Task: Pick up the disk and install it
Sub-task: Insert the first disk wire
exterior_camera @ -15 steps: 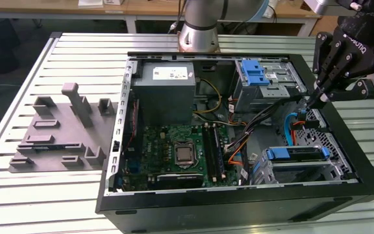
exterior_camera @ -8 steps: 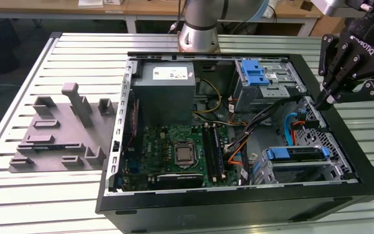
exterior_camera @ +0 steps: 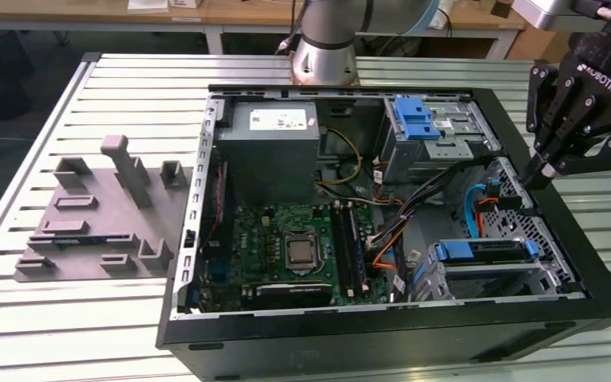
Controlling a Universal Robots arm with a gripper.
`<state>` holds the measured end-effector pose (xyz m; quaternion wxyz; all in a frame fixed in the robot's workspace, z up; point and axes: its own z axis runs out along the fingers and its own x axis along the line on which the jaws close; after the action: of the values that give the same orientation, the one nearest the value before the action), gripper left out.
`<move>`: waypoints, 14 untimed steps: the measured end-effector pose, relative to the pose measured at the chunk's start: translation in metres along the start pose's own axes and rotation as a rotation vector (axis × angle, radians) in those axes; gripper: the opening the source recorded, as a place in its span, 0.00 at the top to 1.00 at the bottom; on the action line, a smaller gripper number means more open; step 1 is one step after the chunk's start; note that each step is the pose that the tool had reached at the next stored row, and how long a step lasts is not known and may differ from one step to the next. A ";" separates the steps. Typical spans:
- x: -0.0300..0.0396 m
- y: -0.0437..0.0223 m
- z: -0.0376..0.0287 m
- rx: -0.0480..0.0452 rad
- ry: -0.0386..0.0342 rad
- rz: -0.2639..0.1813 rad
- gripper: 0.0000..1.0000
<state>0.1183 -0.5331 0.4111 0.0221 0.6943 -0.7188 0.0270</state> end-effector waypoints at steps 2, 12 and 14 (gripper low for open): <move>-0.0007 -0.0026 0.0008 0.0000 0.0002 0.000 0.89; -0.0056 -0.0060 0.0032 0.0000 0.0003 0.000 0.89; -0.0090 -0.0063 0.0042 0.0000 0.0001 0.000 0.89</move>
<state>0.1249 -0.5246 0.4063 0.0222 0.6943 -0.7188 0.0270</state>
